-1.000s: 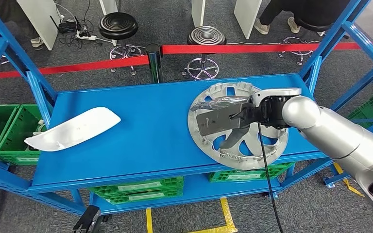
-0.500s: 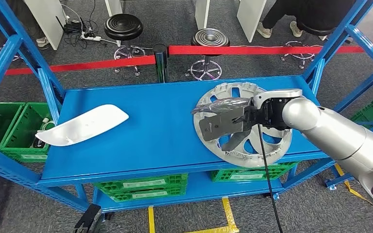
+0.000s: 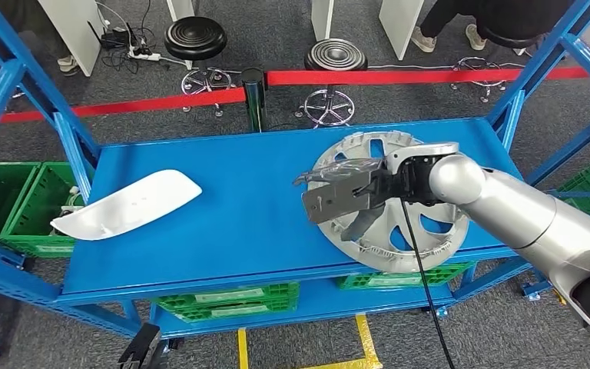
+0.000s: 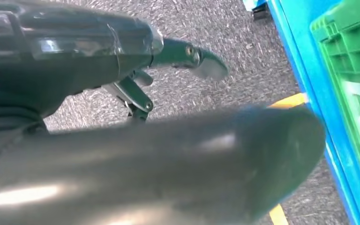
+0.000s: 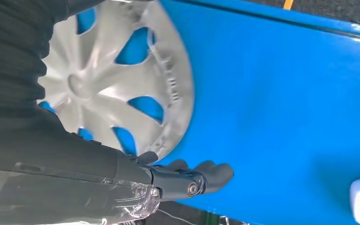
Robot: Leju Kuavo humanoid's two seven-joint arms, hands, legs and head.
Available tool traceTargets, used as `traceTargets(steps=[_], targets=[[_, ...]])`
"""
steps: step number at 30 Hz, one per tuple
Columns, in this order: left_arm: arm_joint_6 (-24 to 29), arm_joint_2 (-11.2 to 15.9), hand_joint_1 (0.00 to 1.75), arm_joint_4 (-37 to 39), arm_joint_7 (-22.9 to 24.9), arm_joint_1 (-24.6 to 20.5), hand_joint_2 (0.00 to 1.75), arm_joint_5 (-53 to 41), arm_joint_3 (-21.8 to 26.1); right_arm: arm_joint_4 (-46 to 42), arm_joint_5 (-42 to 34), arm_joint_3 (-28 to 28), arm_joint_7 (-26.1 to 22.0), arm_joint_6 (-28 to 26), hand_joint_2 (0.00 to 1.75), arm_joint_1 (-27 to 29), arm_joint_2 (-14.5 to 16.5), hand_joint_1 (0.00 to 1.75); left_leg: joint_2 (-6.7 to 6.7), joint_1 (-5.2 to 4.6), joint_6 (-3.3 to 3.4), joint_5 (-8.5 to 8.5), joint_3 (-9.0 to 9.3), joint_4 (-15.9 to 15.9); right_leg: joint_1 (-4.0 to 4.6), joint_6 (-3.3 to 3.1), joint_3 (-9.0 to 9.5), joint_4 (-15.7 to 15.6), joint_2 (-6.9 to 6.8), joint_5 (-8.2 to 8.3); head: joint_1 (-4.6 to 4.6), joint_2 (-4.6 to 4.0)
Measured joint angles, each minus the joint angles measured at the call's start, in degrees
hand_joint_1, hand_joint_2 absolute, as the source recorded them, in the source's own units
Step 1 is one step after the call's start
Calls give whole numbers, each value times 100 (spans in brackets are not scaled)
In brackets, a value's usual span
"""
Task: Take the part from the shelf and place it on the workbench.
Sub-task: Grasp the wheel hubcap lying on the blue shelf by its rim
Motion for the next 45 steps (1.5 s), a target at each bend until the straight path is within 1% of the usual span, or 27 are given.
traceTargets(steps=[2,3,4,5,8,12,14,15,18,19,20,22,24,27,28,30,31,32,33,34,35,37,38,39,41,43,45], targets=[[-10,-3,0,-2,-19,3,0,1,1,15,9,19,-16,-1,175,-26,4,0,68,58,-197,377,66,-381,-79,142,-67,162,-2,-78,-50,-1],[-23,7,0,0,-39,7,0,4,6,21,24,16,-43,1,175,-45,4,0,79,70,-228,428,77,-483,-83,208,-117,241,14,-99,-90,-1],[-40,8,0,1,-58,11,0,7,11,26,38,14,-77,3,175,-68,4,0,75,70,-210,376,58,-486,-69,258,-169,303,35,-99,-110,-1],[-56,10,0,2,-71,17,0,11,17,30,52,12,-105,5,175,-88,3,0,56,83,-136,361,24,-464,-47,291,-219,338,51,-76,-112,-1],[-73,16,0,2,-76,25,0,22,26,44,68,18,-130,10,175,-132,2,0,13,96,76,386,-108,-430,-43,320,-344,437,55,-149,43,-1],[-58,14,0,-4,-56,16,0,34,34,65,68,25,-127,15,175,-179,16,0,7,-16,181,522,-233,-442,16,289,-639,1614,33,-992,260,-1],[-41,15,0,-6,-33,12,0,34,34,73,68,33,-116,19,175,-193,37,0,18,-118,201,587,-294,-443,99,179,-601,1907,38,-1108,333,-1],[-35,15,0,-7,-26,6,0,34,34,78,67,33,-111,21,175,-199,49,0,27,-181,213,622,-324,-447,160,79,-456,1774,46,-1033,366,-1],[-14,-13,0,-37,0,-19,0,34,34,83,60,4,-80,15,175,-261,77,0,38,-309,269,747,-373,-522,426,-402,244,708,97,-749,376,0],[-7,-32,0,-53,7,-27,0,34,34,82,58,-18,-67,10,175,-289,84,0,45,-307,272,810,-380,-571,497,-514,401,431,95,-698,349,0],[-4,-49,0,-64,11,-33,0,34,35,83,59,-38,-62,4,175,-315,87,0,56,-281,266,881,-383,-633,547,-567,473,262,84,-653,324,1],[-16,-54,0,-68,-4,-30,0,34,36,90,72,-57,-84,-2,175,-338,85,0,62,-235,257,1011,-374,-779,572,-581,536,-10,77,-419,356,0],[-29,-42,0,-67,-22,-15,0,34,34,101,90,-52,-122,-4,175,-339,84,0,12,-227,236,892,-405,-797,528,-600,592,-361,67,-147,428,-1],[-27,1,0,-63,-19,-16,0,34,34,119,115,-35,-146,-3,175,-325,93,0,-51,-160,45,269,-580,-156,383,-484,484,-543,18,91,419,-1],[-25,19,0,-60,-10,-14,0,34,34,126,119,-19,-148,-3,175,-312,96,0,-44,-108,-50,183,-616,94,320,-411,407,-521,1,135,400,-1],[-16,55,0,-57,4,-10,0,36,34,140,121,20,-149,-2,175,-290,98,0,-2,25,-265,382,-540,262,163,-269,204,-411,-37,204,363,-1],[-13,64,0,-57,8,-11,0,37,34,149,124,31,-152,-2,175,-285,100,0,35,107,-392,569,-400,130,75,-184,75,-303,-55,220,342,-1],[-13,63,0,-61,4,-13,0,39,34,155,127,34,-161,-3,175,-286,104,0,74,168,-549,621,-241,-72,11,-88,-69,-164,-68,219,286,0],[-18,54,0,-66,-7,-16,0,43,35,161,136,27,-172,-4,175,-288,105,0,100,204,-637,583,-100,-280,-37,9,-210,2,-75,199,190,0],[-21,57,0,-69,-17,-17,0,49,36,166,146,14,-183,-4,175,-291,104,0,114,222,-614,471,-17,-423,-57,93,-333,156,-77,171,110,0],[-24,59,0,-72,-27,-17,0,55,37,169,154,2,-190,-5,175,-293,103,0,112,212,-498,337,0,-476,-55,152,-417,274,-75,154,56,0],[-18,80,0,-67,-36,-7,0,65,37,175,164,6,-194,-4,175,-285,97,0,85,212,-135,320,-58,-459,-50,208,-476,363,-85,180,100,-2],[-11,79,0,-67,-37,-3,0,68,37,180,166,19,-193,-2,175,-277,92,0,72,207,-16,361,-96,-452,-51,220,-489,400,-75,155,144,-2],[-4,78,0,-66,-37,0,0,71,36,187,167,29,-192,0,175,-268,85,0,56,200,56,412,-144,-453,-53,226,-521,504,-61,43,182,-2],[6,79,0,-66,-37,-2,0,78,36,200,169,27,-191,3,175,-258,73,0,29,163,160,522,-252,-466,-43,214,-658,1039,-18,-439,251,-1],[6,80,0,-67,-32,-2,0,90,36,206,162,31,-180,5,175,-251,81,0,16,111,205,612,-356,-474,-10,167,-768,1718,-4,-906,331,-1],[6,80,0,-68,-16,-1,0,101,36,207,151,38,-70,-7,175,-230,103,0,12,45,239,688,-442,-477,50,61,-614,1855,7,-1015,397,-1]])
